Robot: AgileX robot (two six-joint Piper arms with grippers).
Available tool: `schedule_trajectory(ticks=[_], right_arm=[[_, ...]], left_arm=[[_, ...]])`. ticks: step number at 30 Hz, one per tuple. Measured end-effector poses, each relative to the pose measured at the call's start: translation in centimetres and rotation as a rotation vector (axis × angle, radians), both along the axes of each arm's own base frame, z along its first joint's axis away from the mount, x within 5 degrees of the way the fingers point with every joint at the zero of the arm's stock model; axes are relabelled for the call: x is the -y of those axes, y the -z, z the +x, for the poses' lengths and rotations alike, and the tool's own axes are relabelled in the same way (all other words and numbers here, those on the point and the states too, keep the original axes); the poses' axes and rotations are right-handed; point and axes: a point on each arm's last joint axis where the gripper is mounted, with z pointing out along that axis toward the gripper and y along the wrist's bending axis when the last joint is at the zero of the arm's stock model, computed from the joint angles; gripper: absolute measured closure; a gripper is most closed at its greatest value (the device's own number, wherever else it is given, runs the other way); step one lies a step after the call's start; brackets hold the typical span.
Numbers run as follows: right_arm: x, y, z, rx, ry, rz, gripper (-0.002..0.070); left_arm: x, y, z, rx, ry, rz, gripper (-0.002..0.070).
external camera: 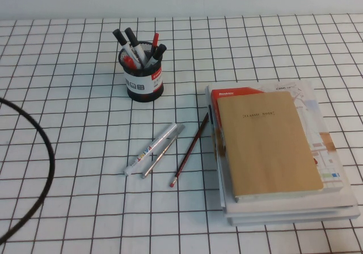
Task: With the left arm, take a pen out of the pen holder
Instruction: 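Take a marker out of the pen holder and lay it on the table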
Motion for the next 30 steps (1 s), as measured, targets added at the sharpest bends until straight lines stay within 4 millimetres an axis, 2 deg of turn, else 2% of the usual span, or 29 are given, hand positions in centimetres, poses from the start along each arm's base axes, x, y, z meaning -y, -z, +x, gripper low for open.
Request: schedule_trajectory(ticks=[3,7,17,24,27,30], right_arm=[[0.0,0.0,0.0,0.0,0.0,0.0,0.0692],[0.0,0.0,0.0,0.0,0.0,0.0,0.0692],[0.0,0.0,0.0,0.0,0.0,0.0,0.0691],[0.0,0.0,0.0,0.0,0.0,0.0,0.0692],[0.0,0.0,0.0,0.0,0.0,0.0,0.0692],[0.0,0.0,0.0,0.0,0.0,0.0,0.0691]], left_arm=[[0.3,0.5,1.9,0.0,0.007,-0.016,0.0675],[1.8,1.1,4.1,0.036,0.056,-0.021,0.0675],[8.2,4.5,8.9,0.159,0.218,-0.006,0.0675],[10.4,7.3,11.6,0.286,0.254,-0.029,0.0672],[11.1,8.6,12.6,0.298,0.278,-0.02,0.0624],[11.7,9.5,13.5,0.292,0.304,-0.015,0.0519]])
